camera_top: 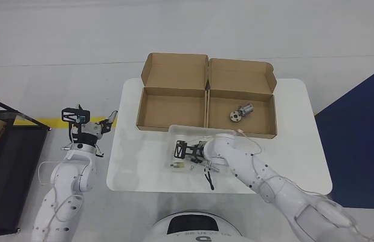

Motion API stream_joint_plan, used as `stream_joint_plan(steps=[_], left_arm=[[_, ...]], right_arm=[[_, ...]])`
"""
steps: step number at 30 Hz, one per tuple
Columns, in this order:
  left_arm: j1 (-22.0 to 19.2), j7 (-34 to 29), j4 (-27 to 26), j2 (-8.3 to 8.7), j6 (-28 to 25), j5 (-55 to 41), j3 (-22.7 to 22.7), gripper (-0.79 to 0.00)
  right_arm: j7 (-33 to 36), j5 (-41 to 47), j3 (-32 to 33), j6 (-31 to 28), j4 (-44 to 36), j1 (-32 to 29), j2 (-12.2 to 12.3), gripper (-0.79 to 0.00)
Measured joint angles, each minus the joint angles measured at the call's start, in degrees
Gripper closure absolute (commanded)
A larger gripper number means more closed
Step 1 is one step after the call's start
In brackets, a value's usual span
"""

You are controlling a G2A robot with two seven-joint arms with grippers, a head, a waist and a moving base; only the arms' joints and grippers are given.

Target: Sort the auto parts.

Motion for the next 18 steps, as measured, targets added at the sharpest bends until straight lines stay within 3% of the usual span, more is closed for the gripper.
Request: stream_joint_plan(steps=[11, 18], left_arm=[[0.00, 0.00, 0.00, 0.00, 0.00, 0.00, 0.00, -0.785], [0.00, 0.00, 0.00, 0.00, 0.00, 0.00, 0.00, -0.785]], right_arm=[[-0.45, 1.96, -0.05, -4.30, 1.49, 0.58, -0.36, -0.206], [2.18, 1.63, -1.16, -2.82, 2.80, 1.24, -1.18, -0.194]])
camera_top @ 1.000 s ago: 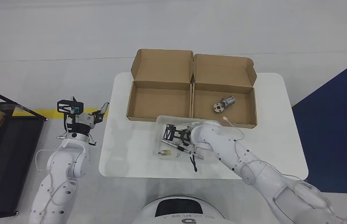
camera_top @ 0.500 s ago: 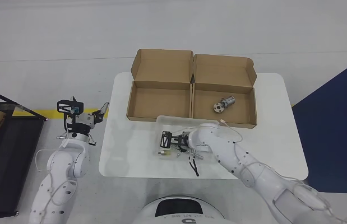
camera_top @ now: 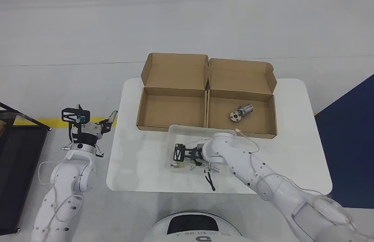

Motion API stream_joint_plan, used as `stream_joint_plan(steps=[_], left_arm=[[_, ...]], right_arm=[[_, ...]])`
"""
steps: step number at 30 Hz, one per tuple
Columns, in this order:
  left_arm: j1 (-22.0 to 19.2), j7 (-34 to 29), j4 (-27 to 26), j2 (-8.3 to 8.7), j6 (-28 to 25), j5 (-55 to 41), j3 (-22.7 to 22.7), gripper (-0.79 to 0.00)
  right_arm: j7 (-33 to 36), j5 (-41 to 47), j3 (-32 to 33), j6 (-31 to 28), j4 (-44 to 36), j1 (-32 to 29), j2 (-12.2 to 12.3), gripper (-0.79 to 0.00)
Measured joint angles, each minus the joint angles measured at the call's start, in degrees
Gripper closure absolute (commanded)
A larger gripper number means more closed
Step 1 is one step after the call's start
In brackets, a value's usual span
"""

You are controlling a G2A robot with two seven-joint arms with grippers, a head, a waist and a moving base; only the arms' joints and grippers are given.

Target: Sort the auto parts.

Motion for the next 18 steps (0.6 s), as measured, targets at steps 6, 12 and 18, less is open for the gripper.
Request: stream_joint_plan(steps=[6, 12, 18], left_arm=[[0.00, 0.00, 0.00, 0.00, 0.00, 0.00, 0.00, -0.785], [0.00, 0.00, 0.00, 0.00, 0.00, 0.00, 0.00, -0.785], [0.00, 0.00, 0.00, 0.00, 0.00, 0.00, 0.00, -0.785]], right_arm=[[0.76, 1.24, -0.36, -0.29, 2.45, 1.27, -0.75, -0.154], [2.33, 1.69, -1.07, 1.55, 4.76, 2.56, -1.76, -0.055], [2.43, 1.81, -1.33, 2.41, 6.28, 3.26, -2.40, 0.000]])
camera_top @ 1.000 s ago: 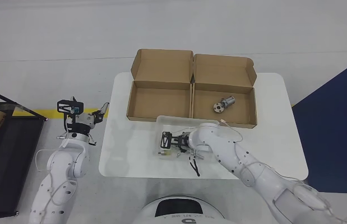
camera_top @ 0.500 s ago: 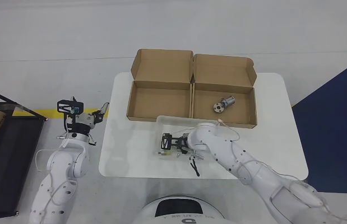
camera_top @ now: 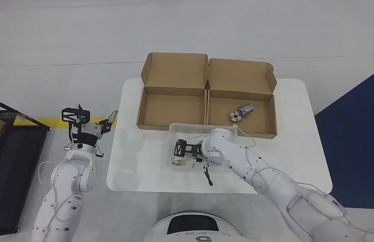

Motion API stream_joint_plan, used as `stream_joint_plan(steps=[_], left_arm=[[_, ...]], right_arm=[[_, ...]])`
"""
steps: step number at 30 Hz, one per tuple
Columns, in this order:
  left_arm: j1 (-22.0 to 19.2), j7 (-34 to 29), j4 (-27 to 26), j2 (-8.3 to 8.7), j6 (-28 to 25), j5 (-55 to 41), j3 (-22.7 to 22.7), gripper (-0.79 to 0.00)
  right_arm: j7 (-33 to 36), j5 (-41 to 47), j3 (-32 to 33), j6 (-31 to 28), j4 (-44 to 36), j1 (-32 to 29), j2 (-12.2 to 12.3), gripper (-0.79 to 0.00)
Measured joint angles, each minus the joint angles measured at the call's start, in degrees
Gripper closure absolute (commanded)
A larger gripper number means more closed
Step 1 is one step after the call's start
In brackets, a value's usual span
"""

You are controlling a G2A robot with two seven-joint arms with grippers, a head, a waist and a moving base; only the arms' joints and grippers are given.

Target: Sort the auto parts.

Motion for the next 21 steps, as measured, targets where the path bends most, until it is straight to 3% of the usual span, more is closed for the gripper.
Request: stream_joint_plan(steps=[6, 17, 21], left_arm=[[0.00, 0.00, 0.00, 0.00, 0.00, 0.00, 0.00, -0.785], [0.00, 0.00, 0.00, 0.00, 0.00, 0.00, 0.00, -0.785], [0.00, 0.00, 0.00, 0.00, 0.00, 0.00, 0.00, -0.785]], right_arm=[[-0.33, -0.84, 0.58, 0.12, -1.87, -0.29, 0.12, 0.000], [-3.45, -5.17, 9.11, 0.14, -12.22, -6.73, 4.35, 0.000], [-2.48, -5.39, 10.09, -0.65, -13.20, -7.78, 4.82, 0.000]])
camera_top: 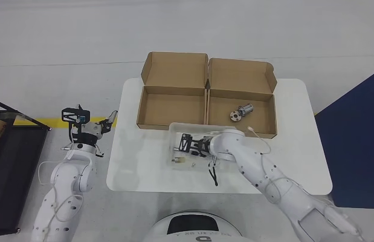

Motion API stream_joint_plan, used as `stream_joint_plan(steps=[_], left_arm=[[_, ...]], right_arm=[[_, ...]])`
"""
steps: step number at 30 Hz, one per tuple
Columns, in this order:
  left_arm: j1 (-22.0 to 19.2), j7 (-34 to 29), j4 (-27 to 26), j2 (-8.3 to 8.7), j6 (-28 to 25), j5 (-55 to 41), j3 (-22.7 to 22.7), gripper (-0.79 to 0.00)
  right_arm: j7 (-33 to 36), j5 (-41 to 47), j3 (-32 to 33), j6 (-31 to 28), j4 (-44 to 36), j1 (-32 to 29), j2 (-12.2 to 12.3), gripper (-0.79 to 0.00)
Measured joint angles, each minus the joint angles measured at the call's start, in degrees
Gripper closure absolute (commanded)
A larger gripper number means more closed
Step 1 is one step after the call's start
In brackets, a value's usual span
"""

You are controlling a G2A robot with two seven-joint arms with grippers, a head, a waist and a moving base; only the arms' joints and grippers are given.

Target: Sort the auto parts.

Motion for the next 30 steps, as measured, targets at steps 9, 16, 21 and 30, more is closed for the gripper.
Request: stream_joint_plan(steps=[9, 16, 21, 30], left_arm=[[0.00, 0.00, 0.00, 0.00, 0.00, 0.00, 0.00, -0.785], [0.00, 0.00, 0.00, 0.00, 0.00, 0.00, 0.00, -0.785], [0.00, 0.00, 0.00, 0.00, 0.00, 0.00, 0.00, -0.785], [0.00, 0.00, 0.00, 0.00, 0.00, 0.00, 0.00, -0.785]], right_arm=[[1.42, 1.15, -4.07, -0.08, 4.60, 2.32, -1.93, -0.191], [1.52, 2.43, -6.41, 0.52, 8.86, 4.84, -3.63, -0.132], [1.27, 2.99, -7.52, 1.14, 11.48, 6.14, -4.64, -0.068], [2.05, 3.42, -9.69, 1.90, 15.37, 8.39, -6.55, 0.000]])
